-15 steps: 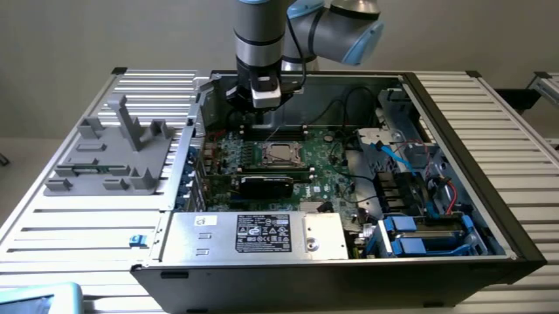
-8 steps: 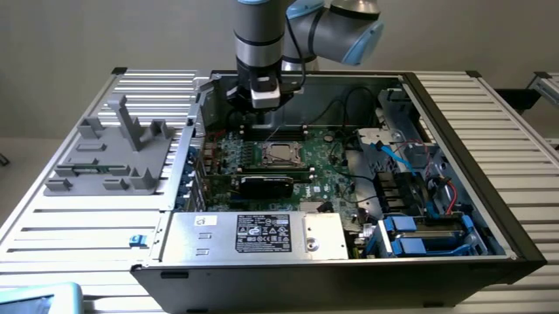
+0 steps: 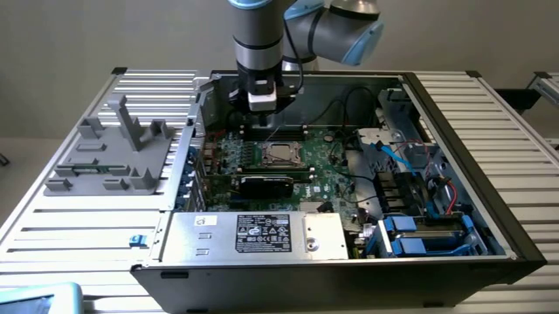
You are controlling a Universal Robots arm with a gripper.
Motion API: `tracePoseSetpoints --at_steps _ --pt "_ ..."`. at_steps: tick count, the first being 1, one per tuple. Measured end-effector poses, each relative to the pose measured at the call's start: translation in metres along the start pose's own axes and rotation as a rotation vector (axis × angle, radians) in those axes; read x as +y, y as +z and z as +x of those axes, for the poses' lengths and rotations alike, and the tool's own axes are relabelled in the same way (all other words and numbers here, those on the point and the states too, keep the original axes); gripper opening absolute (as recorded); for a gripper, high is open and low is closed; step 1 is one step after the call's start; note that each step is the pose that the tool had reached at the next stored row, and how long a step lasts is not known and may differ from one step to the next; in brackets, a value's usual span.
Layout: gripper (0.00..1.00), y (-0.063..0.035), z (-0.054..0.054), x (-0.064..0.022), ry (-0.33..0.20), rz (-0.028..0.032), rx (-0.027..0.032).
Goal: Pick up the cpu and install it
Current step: 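Install the first cpu locking lever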
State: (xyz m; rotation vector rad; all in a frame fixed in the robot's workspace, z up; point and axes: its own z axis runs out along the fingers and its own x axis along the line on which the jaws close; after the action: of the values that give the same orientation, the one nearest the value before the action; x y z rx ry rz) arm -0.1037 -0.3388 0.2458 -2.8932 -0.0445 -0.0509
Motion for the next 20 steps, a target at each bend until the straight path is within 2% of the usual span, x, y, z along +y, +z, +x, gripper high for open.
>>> tracePoseSetpoints --at_steps 5,8,9,13,15,18,20 --pt "0.11 0.0041 -0.0007 0.001 0.028 -0.0001 0.0178" --pt "0.11 0.006 -0.0035 0.0015 0.028 0.0043 0.0257" --pt "0.11 0.006 -0.0037 0.0016 0.027 0.006 0.0267" --pt "0.11 0.006 -0.0037 0.0016 0.027 0.0061 0.0267" --pt "0.11 0.0065 -0.0038 0.0019 0.034 0.0106 0.0289" --pt "0.11 0.0085 -0.0038 0.0023 0.06 0.0195 0.0381" --pt "0.11 0.0104 -0.0039 0.0028 0.082 0.0224 0.0443"
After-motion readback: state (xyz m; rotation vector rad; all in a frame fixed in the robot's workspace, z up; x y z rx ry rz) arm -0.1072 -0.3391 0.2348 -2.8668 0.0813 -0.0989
